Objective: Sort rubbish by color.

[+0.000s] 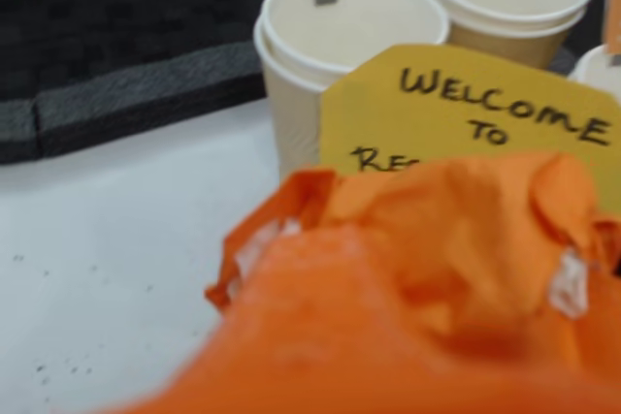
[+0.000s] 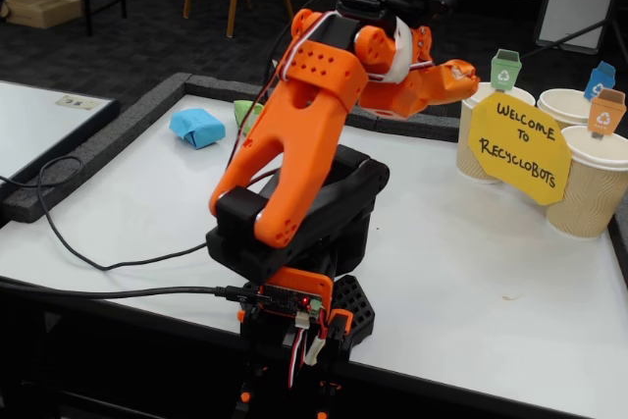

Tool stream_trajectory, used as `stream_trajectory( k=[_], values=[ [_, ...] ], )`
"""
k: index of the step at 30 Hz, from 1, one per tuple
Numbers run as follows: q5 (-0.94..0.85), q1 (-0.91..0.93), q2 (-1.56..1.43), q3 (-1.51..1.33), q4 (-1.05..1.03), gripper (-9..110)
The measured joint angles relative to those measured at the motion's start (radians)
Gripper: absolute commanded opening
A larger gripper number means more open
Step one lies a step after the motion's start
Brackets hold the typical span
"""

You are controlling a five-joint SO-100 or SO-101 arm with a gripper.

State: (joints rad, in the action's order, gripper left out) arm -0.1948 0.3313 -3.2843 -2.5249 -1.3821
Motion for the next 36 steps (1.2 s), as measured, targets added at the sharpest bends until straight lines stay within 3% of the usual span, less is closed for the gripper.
stream_trajectory(
  k=[17,36],
  values=[
    [0.0,-0.095,0.0,-0.086,0.06,0],
    [0.0,0.143,0.0,-0.086,0.153,0]
  ],
)
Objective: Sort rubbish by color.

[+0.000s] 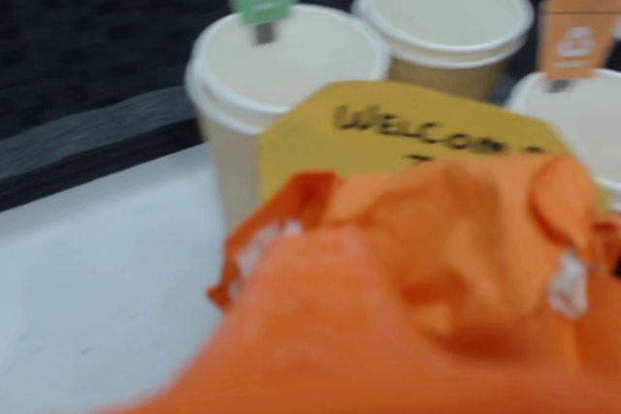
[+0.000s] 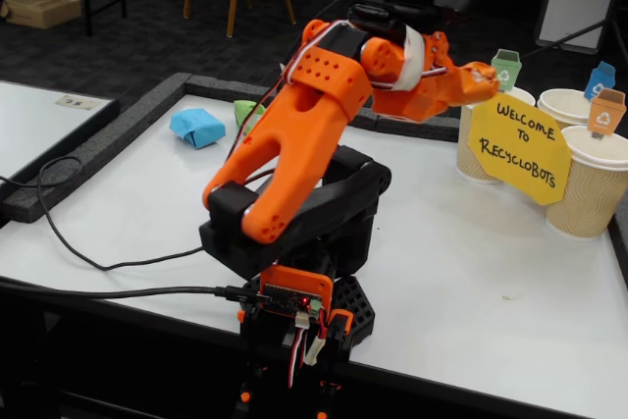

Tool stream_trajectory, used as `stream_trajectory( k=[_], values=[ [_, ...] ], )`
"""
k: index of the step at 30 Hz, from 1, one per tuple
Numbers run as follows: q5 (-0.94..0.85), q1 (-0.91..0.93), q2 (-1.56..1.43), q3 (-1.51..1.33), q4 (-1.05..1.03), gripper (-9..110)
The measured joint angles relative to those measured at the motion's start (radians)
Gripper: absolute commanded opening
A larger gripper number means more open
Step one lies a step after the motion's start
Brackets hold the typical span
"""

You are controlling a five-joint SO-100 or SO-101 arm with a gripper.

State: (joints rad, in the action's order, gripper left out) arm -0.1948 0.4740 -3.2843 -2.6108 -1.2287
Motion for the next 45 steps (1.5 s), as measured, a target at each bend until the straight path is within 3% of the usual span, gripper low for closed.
stream_trajectory(
  k=[10,31,45],
  values=[
    [0.0,0.095,-0.002,0.0,0.0,0],
    [0.0,0.103,0.002,0.0,0.092,0],
    [0.0,0.124,0.474,0.137,0.268,0]
  ],
)
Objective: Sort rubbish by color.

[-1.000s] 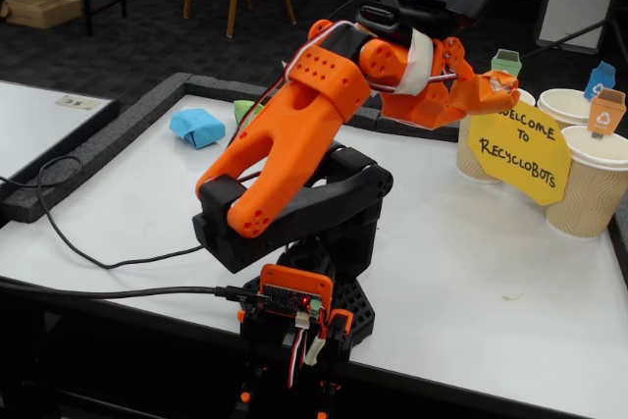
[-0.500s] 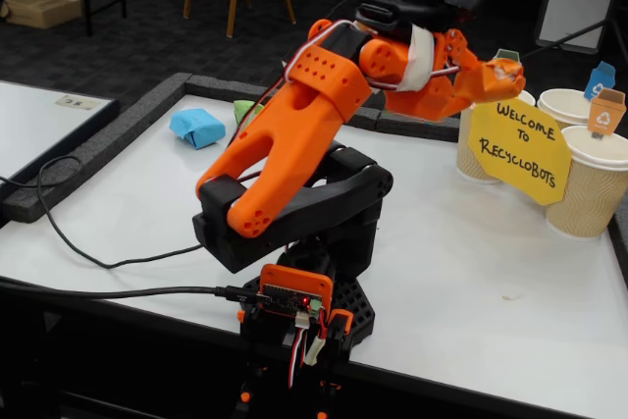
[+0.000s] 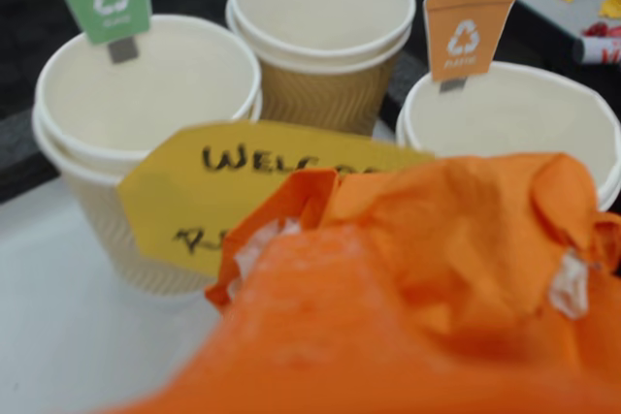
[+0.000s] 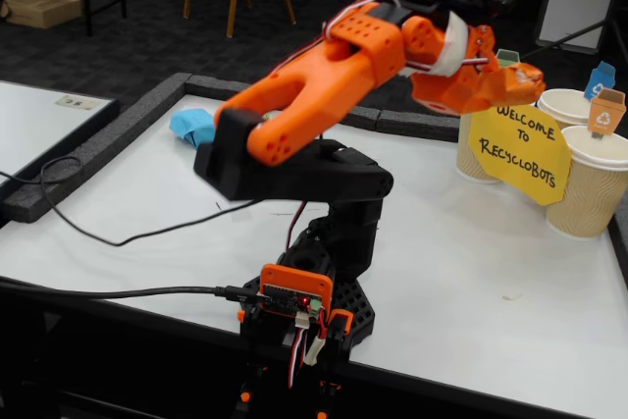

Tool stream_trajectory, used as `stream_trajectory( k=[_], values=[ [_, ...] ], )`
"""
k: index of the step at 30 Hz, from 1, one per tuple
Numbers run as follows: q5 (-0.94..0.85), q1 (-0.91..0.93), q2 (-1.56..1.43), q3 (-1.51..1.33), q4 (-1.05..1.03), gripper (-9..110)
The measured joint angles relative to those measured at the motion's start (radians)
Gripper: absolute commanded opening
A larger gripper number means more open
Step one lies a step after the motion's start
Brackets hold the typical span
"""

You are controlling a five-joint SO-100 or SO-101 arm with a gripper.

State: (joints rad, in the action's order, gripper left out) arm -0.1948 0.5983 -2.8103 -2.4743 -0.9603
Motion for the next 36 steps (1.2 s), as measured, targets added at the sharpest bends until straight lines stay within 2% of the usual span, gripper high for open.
stream_trajectory(
  k=[15,36],
  values=[
    [0.0,0.149,0.466,0.275,0.156,0],
    [0.0,0.202,0.893,0.63,0.173,2]
  ],
)
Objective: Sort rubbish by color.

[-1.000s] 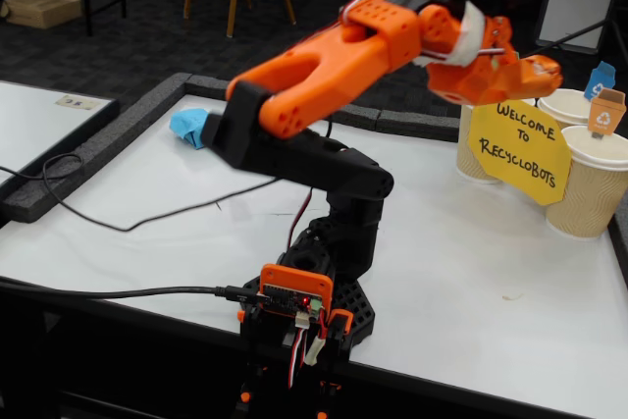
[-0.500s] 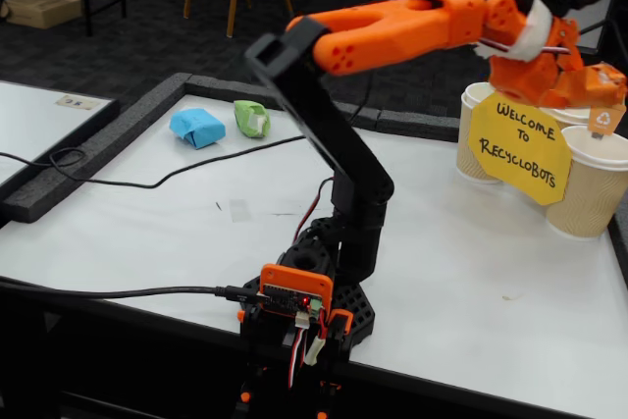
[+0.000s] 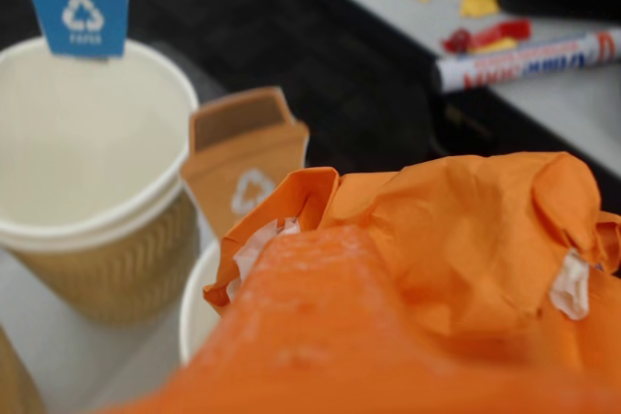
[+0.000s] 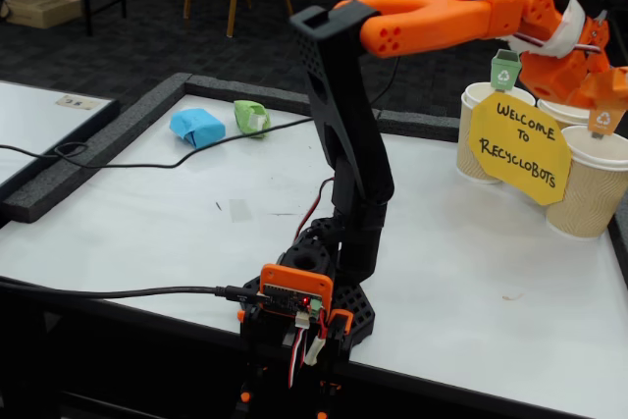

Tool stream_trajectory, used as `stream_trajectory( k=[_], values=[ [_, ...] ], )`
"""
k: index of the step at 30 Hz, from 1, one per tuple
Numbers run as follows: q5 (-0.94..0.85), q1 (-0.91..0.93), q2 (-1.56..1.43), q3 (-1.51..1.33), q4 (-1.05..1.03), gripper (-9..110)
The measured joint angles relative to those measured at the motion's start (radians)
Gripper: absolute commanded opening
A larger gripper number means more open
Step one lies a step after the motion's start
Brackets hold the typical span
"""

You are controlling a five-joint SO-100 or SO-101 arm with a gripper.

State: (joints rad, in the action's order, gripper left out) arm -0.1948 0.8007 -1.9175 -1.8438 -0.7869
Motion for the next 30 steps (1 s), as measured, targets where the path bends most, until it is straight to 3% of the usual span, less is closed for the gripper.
stream_trajectory(
  k=[30],
  values=[
    [0.0,0.0,0.046,0.008,0.057,14]
  ],
)
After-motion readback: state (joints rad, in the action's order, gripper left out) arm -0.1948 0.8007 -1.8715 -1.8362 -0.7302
